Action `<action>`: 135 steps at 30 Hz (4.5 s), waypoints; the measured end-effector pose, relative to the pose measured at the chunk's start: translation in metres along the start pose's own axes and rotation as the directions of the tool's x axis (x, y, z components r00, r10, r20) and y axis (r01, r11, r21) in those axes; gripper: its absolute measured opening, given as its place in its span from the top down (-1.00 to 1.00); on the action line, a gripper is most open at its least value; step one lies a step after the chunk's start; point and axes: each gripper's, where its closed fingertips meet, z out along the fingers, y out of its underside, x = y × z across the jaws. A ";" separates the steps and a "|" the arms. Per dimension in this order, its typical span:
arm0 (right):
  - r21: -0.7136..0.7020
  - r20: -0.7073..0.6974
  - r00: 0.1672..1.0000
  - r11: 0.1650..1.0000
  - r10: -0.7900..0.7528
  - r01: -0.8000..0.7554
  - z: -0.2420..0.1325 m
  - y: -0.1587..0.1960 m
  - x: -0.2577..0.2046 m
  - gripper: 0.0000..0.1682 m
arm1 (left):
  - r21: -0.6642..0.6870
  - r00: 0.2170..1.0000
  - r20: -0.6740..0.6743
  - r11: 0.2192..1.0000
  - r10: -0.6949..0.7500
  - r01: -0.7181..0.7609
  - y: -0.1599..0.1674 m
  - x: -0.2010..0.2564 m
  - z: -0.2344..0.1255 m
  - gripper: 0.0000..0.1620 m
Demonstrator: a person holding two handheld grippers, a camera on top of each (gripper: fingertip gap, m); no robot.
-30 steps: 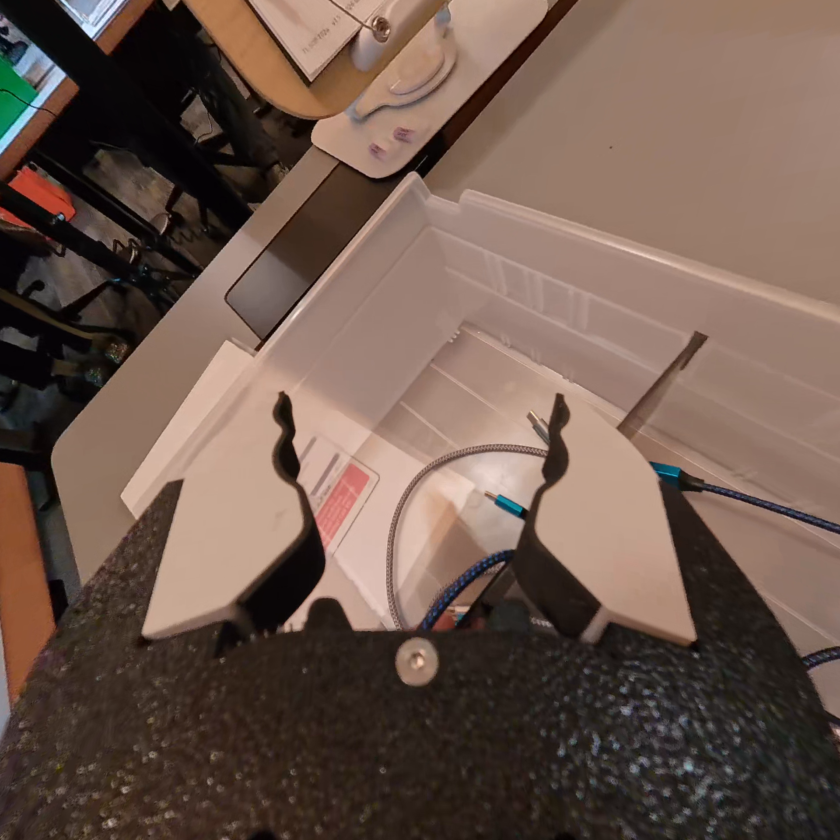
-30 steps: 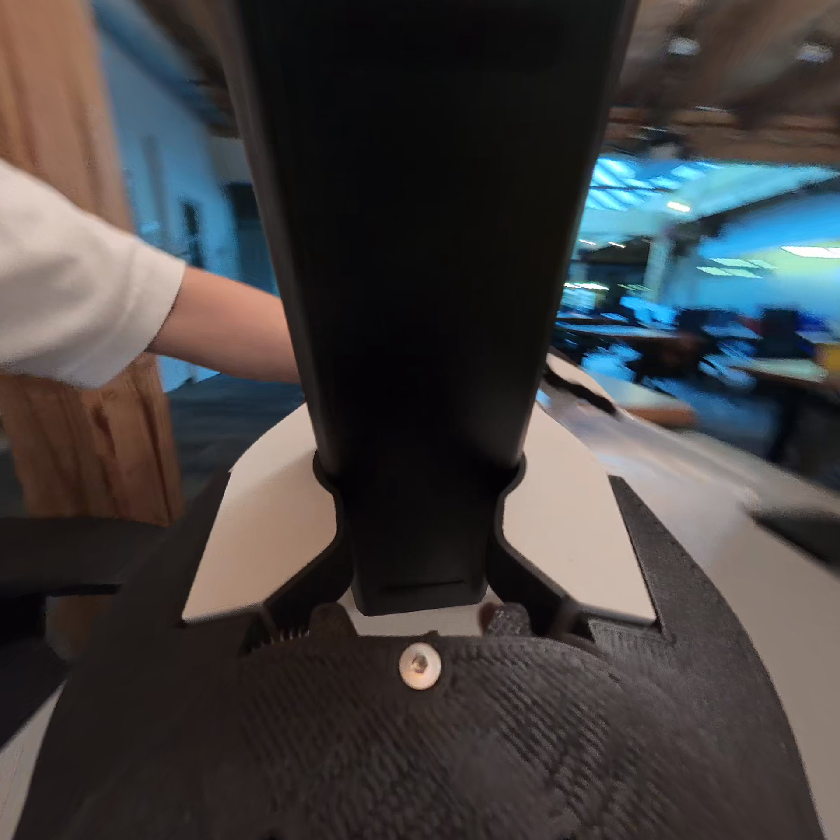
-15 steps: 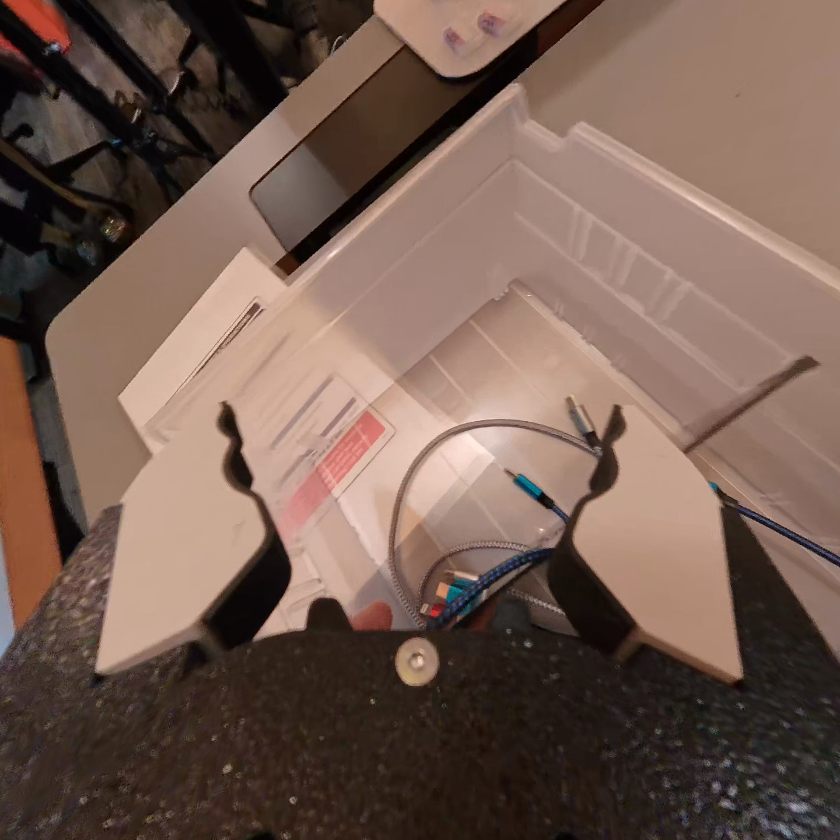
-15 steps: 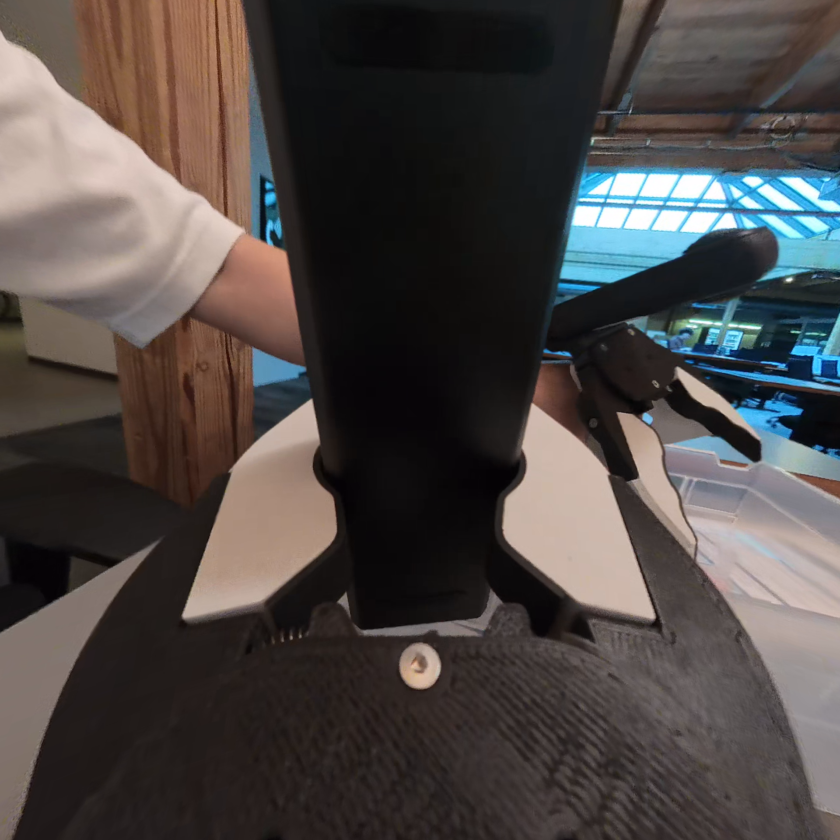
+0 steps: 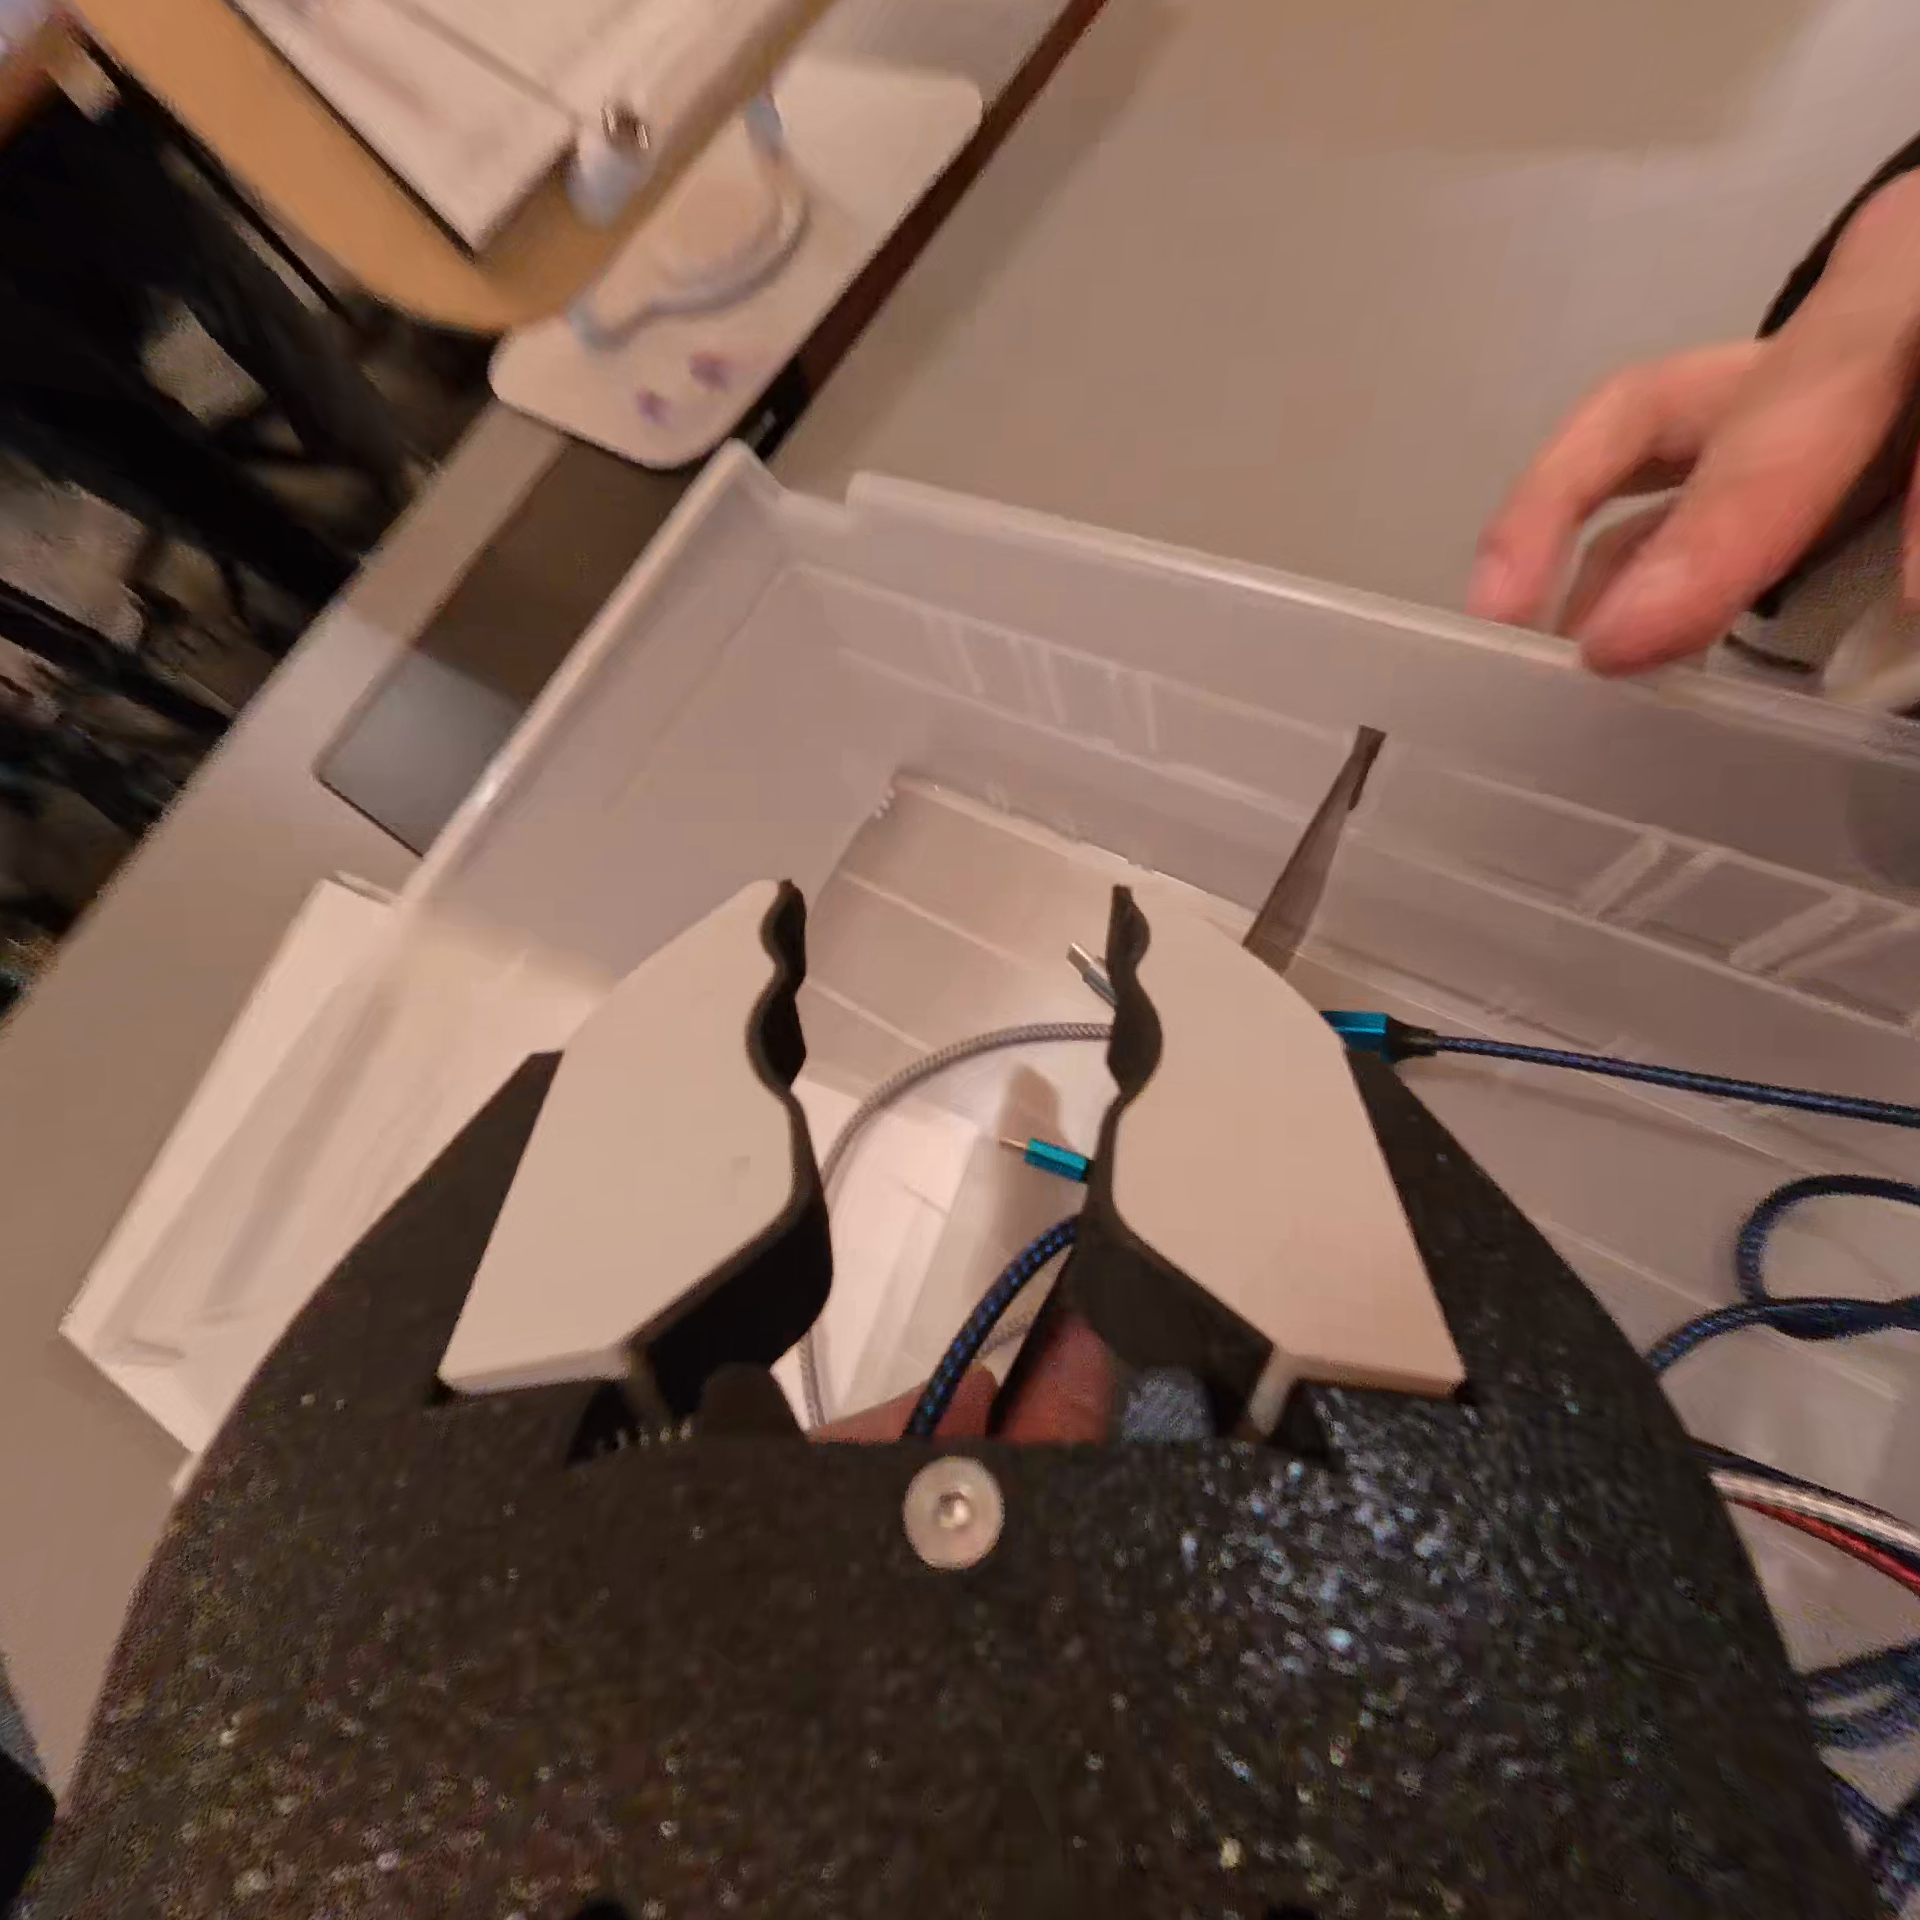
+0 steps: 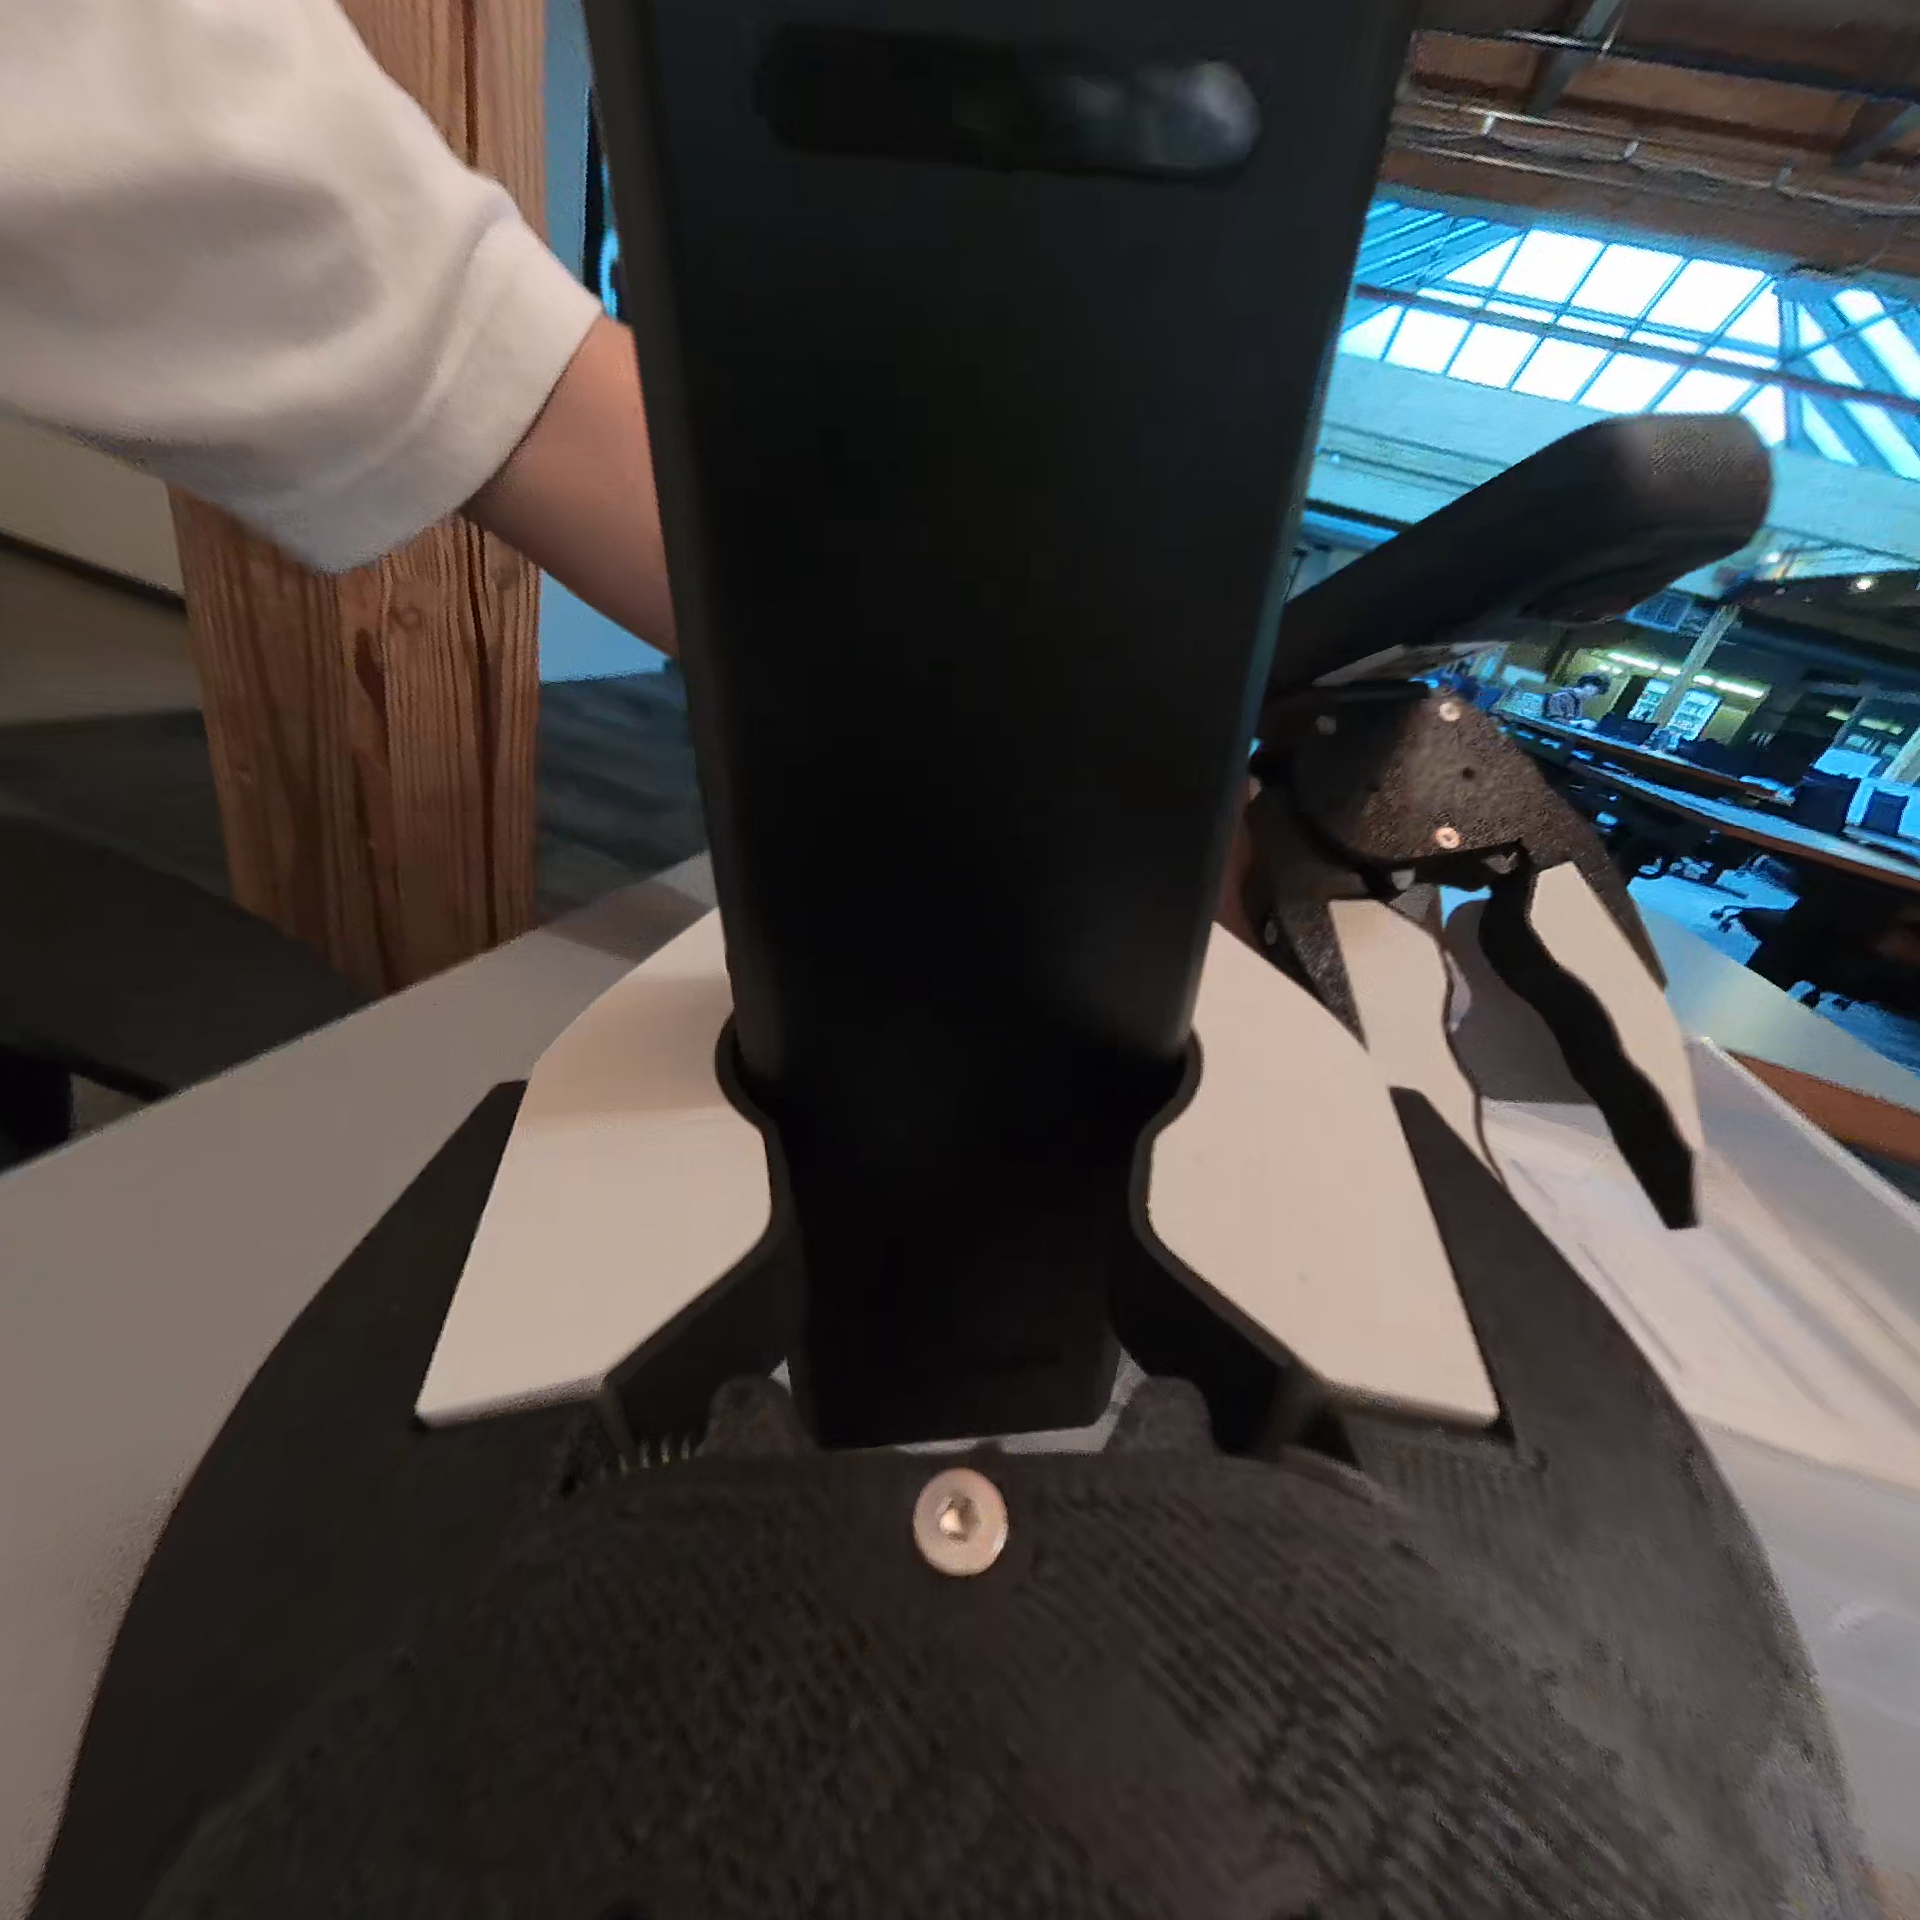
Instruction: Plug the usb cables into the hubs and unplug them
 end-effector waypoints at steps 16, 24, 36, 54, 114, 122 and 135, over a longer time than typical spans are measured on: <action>-0.222 0.078 0.967 0.941 -0.244 0.255 0.016 0.013 -0.009 0.14 | 0.220 0.953 0.240 0.945 0.187 -0.241 -0.017 -0.003 -0.017 0.12; -0.227 0.077 0.967 0.941 -0.241 0.252 0.019 0.014 -0.008 0.13 | 0.041 0.983 -0.045 0.984 0.177 -0.175 -0.002 0.012 -0.008 0.65; -0.252 0.083 0.967 0.933 -0.243 0.256 0.023 0.016 -0.008 0.13 | 0.174 0.990 -0.035 0.976 0.136 -0.128 -0.004 0.011 -0.008 0.56; -0.276 0.081 0.971 0.931 -0.225 0.239 0.024 0.016 -0.008 0.13 | 0.194 0.995 0.008 0.976 0.103 -0.102 -0.008 0.006 -0.012 0.26; -0.076 0.119 0.988 0.991 -0.102 0.111 0.015 0.008 -0.014 0.14 | 0.340 0.944 -0.304 0.911 -0.129 0.234 -0.013 0.129 -0.109 -0.26; -0.102 0.124 0.987 0.988 -0.105 0.118 0.015 0.010 -0.015 0.14 | 0.159 0.959 0.230 0.965 0.168 -0.207 0.016 0.113 -0.082 -0.35; -0.175 0.110 0.978 0.965 -0.178 0.195 0.018 0.017 -0.014 0.14 | 0.007 0.968 0.150 0.979 0.200 -0.204 0.027 0.099 -0.074 -0.46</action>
